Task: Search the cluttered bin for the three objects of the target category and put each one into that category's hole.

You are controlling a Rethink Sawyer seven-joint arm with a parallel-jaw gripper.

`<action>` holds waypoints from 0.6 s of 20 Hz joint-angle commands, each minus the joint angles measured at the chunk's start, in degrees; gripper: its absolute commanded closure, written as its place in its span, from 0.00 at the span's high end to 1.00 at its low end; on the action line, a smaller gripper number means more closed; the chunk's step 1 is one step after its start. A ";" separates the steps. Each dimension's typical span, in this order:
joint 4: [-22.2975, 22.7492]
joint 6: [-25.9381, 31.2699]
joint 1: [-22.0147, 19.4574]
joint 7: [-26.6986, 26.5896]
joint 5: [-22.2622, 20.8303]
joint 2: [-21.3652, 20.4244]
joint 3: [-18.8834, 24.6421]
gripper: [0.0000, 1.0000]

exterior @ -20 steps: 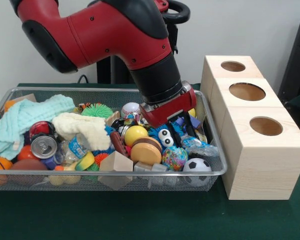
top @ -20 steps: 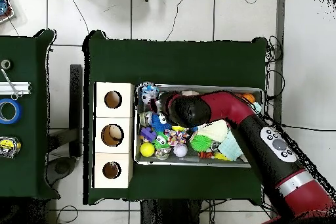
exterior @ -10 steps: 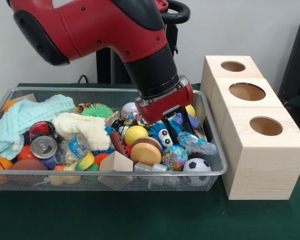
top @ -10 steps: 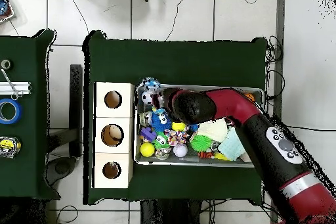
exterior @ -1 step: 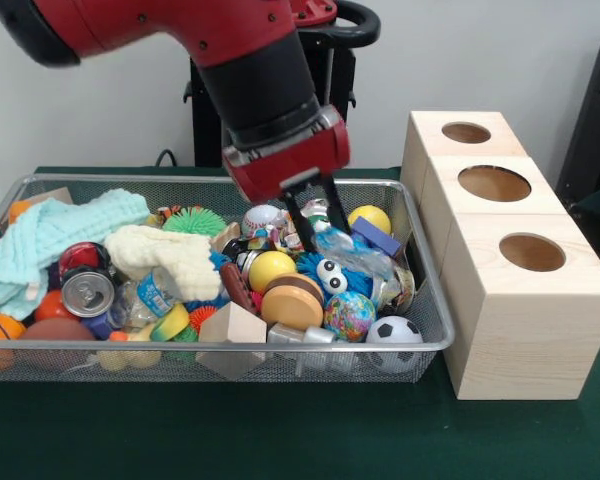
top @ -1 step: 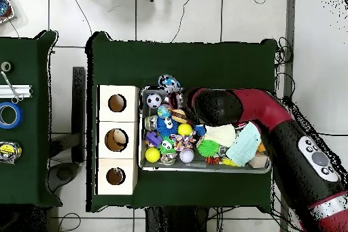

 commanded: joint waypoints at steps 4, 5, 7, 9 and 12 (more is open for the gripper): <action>5.89 14.04 -3.11 -4.46 7.49 -11.46 1.82 0.00; 6.71 14.77 -3.14 -3.66 8.72 -12.52 2.14 0.00; 8.75 14.82 -3.22 -1.77 10.73 -14.54 2.60 0.00; 10.58 14.70 -3.25 -0.24 12.66 -16.84 3.00 0.00; 12.09 14.48 -2.70 1.15 14.99 -19.20 3.01 0.00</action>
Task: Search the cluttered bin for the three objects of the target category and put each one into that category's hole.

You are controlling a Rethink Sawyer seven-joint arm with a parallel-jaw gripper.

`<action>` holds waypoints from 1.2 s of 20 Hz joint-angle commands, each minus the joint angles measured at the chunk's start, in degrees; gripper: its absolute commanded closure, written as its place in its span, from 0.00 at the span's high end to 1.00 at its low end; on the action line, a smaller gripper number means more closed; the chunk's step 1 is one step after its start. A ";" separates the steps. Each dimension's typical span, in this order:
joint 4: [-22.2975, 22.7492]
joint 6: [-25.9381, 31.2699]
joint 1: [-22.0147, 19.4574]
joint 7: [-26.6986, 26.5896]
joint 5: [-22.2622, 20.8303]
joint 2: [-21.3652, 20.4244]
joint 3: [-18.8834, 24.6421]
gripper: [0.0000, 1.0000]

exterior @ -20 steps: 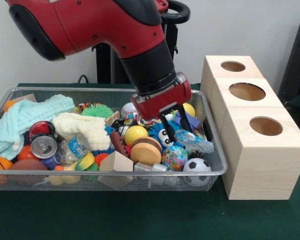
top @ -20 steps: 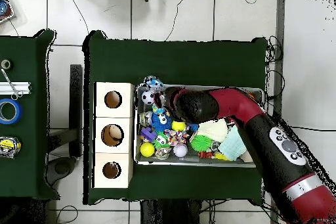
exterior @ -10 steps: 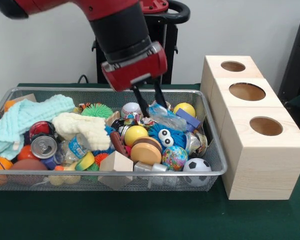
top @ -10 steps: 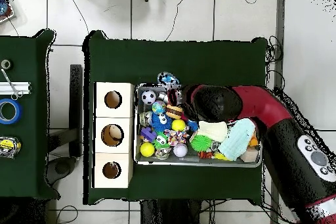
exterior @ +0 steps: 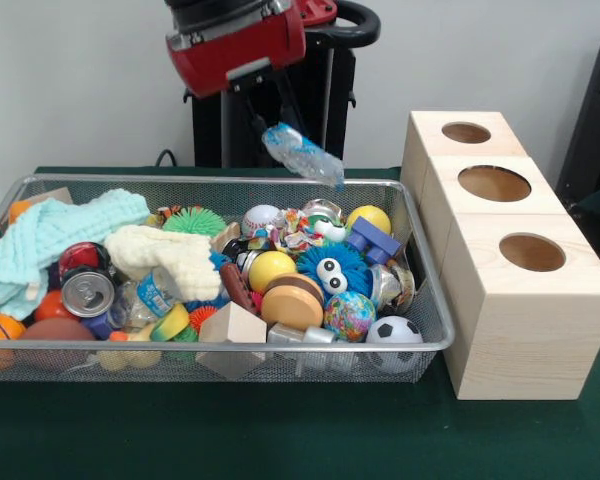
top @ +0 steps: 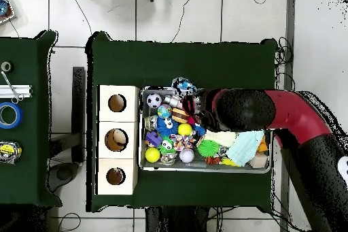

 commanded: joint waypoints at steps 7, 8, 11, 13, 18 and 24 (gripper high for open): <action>14.20 -0.50 3.12 6.31 9.87 -9.28 1.76 0.00; 14.85 -1.64 3.59 6.91 10.39 -9.39 1.63 0.00; 15.92 -3.01 5.23 8.12 12.19 -10.91 0.89 0.00; 16.77 -4.57 6.38 9.13 13.08 -11.16 0.23 0.00; 19.36 -12.32 9.63 11.19 12.55 -8.98 -2.16 0.00; 21.13 -17.95 13.19 13.04 12.01 -8.46 -5.29 0.00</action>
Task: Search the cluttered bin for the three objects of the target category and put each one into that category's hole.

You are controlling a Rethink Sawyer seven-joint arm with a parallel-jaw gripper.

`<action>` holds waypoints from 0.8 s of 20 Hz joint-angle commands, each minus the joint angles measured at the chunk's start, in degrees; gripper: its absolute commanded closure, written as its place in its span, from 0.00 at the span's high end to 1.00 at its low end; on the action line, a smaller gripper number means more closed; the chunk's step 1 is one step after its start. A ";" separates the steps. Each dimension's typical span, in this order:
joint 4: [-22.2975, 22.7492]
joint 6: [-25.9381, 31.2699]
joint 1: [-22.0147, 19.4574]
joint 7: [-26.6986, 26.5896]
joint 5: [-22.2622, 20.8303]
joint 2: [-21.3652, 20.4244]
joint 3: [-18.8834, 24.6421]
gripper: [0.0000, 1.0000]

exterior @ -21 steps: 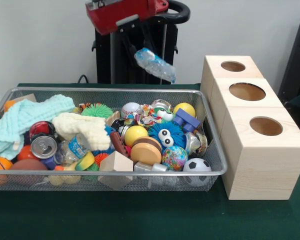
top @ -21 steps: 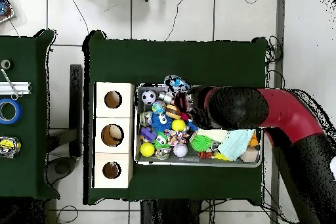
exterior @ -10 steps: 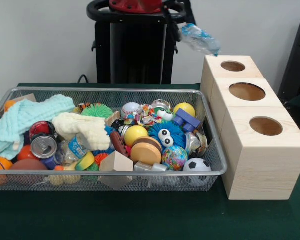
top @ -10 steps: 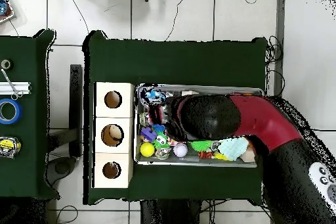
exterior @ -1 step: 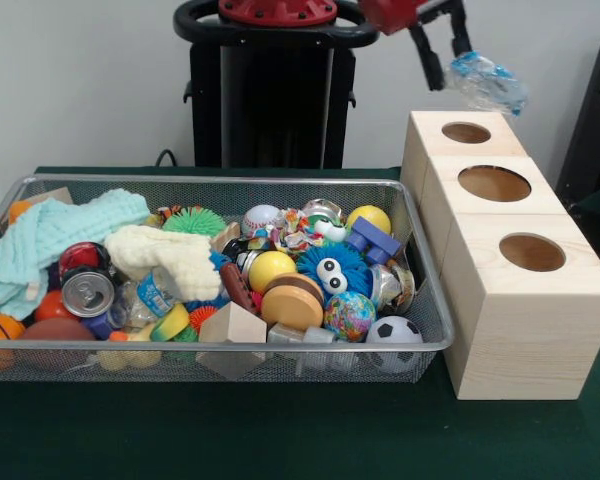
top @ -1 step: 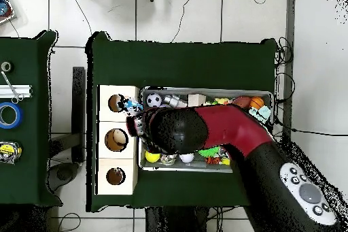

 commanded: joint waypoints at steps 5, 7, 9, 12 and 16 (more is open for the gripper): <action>7.19 -11.36 4.29 11.97 -0.23 3.26 -7.80 0.00; 6.90 -13.06 4.79 11.06 -0.84 4.70 -8.91 0.00; 6.78 -15.56 5.35 10.44 -1.73 6.33 -10.25 0.00; 6.15 -17.96 5.77 9.09 -3.04 8.51 -11.99 0.00; 6.27 -20.84 6.02 7.91 -4.36 10.35 -13.96 0.00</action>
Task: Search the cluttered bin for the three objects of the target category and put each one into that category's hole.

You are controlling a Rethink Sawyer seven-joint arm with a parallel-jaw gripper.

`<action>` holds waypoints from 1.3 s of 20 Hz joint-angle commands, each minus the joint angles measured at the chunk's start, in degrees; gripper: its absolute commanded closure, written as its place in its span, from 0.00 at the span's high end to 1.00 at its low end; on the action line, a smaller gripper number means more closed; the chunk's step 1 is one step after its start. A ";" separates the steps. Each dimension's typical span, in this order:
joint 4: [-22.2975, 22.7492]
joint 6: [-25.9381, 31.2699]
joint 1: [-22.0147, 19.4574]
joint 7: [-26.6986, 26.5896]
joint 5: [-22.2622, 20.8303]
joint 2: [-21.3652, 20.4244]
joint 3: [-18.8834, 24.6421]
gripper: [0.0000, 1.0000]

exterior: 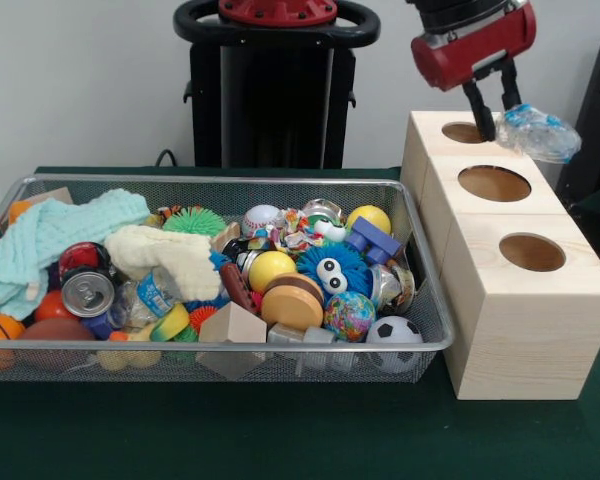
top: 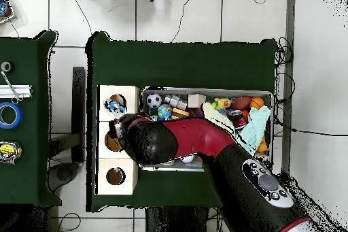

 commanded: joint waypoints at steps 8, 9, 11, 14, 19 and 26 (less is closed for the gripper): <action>4.95 -7.79 0.65 7.96 -4.40 5.21 -10.61 0.00; 5.09 -7.83 0.79 8.04 -4.32 5.09 -10.76 0.00; 5.66 -8.61 1.27 8.52 -4.35 5.12 -11.27 0.00; 6.87 -9.58 2.27 9.76 -3.58 5.09 -11.95 0.00; 8.86 -8.49 2.89 10.23 -1.48 3.11 -11.47 0.00; 8.79 -9.30 4.92 10.50 -0.93 3.64 -12.67 0.00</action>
